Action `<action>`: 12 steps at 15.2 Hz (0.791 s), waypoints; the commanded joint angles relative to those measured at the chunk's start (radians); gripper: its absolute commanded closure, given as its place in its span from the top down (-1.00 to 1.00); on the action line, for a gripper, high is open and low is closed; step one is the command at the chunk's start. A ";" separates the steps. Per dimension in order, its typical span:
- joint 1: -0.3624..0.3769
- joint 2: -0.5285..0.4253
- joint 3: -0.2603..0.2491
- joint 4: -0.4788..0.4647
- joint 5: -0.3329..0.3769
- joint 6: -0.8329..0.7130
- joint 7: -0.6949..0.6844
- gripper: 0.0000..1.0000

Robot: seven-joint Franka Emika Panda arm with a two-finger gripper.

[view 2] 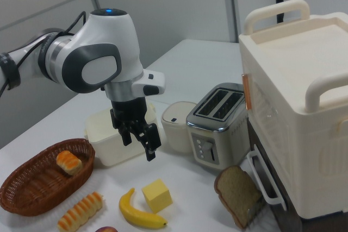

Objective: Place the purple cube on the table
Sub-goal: 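Move the gripper over to the purple cube on the pink plate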

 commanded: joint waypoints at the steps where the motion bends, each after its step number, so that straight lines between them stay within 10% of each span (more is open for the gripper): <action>1: 0.005 -0.017 -0.003 -0.012 0.014 -0.020 -0.022 1.00; 12: 0.048 0.017 -0.006 -0.035 -0.019 -0.008 -0.014 1.00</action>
